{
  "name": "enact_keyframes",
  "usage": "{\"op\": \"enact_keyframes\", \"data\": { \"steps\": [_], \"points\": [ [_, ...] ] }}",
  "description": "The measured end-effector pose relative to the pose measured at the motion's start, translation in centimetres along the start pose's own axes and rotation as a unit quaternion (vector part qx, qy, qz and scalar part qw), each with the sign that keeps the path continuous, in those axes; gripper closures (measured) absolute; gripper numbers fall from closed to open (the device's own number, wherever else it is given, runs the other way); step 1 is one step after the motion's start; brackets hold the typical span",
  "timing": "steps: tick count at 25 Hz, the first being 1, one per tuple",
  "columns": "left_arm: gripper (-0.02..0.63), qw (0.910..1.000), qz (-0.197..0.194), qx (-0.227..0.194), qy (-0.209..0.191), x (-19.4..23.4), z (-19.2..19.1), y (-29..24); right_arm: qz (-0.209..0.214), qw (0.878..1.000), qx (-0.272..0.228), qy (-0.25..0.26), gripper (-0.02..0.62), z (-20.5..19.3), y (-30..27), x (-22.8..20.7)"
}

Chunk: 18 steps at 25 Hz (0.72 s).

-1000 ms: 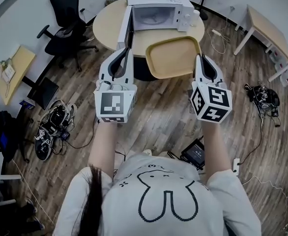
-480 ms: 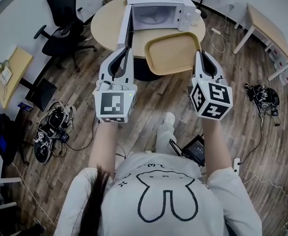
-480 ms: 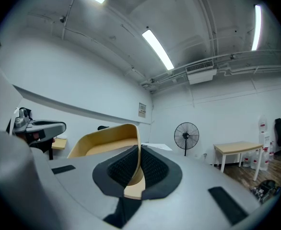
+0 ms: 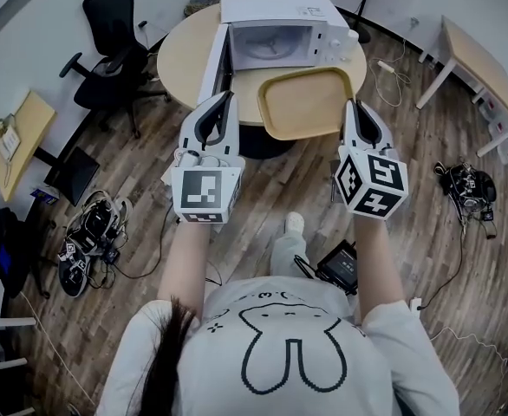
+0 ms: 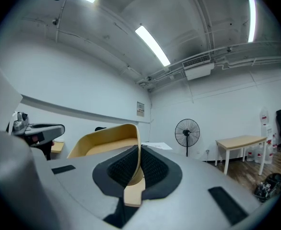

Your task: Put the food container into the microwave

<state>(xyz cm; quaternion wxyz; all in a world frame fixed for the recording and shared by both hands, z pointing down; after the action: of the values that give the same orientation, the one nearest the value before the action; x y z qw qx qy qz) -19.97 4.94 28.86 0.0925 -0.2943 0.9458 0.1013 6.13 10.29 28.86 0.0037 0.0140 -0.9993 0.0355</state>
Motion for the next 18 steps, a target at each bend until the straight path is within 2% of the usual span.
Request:
{"op": "enact_keyframes", "data": {
  "steps": [6, 18],
  "points": [
    [0.597, 0.9998, 0.016, 0.005, 0.006, 0.2, -1.1, -7.0, 0.019, 1.000, 0.006, 0.001, 0.558, 0.4, -7.0, -3.4],
    [0.598, 0.9965, 0.075, 0.035, 0.012, 1.9, -3.7, -19.9, 0.083, 0.996, 0.025, -0.004, 0.558, 1.3, -22.2, -9.4]
  ]
}}
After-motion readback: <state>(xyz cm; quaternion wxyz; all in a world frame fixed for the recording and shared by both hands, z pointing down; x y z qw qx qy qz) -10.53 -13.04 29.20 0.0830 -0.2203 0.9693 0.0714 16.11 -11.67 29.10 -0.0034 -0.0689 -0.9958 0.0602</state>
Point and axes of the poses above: the fingertips, and each gripper's own axes: y backward along the fingers, x to its left, z out of its top, the point moved 10 cm from there along y, backward along the fingers, and after that the axes turned 6 degrees about x, right-handed, at the moved point
